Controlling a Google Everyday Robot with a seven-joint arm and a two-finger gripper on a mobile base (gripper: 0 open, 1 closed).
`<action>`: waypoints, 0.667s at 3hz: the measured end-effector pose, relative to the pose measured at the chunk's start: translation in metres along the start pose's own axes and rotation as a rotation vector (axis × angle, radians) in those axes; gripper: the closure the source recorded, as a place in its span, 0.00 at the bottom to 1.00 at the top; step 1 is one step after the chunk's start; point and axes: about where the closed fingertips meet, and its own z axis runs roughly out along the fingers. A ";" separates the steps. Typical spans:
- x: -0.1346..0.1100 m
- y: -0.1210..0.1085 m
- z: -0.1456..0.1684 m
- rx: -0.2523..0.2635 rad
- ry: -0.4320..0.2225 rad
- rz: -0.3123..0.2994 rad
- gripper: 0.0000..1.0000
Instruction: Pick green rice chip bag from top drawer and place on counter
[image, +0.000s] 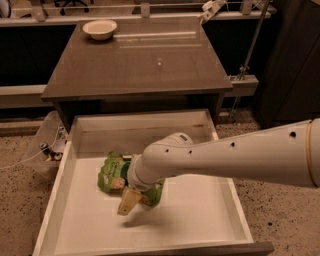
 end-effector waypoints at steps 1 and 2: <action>0.018 0.003 0.017 -0.061 -0.063 0.071 0.00; 0.036 0.002 0.026 -0.096 -0.179 0.143 0.00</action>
Offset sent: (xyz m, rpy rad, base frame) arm 0.0044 -0.0481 -0.0595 0.3837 0.1754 -0.0946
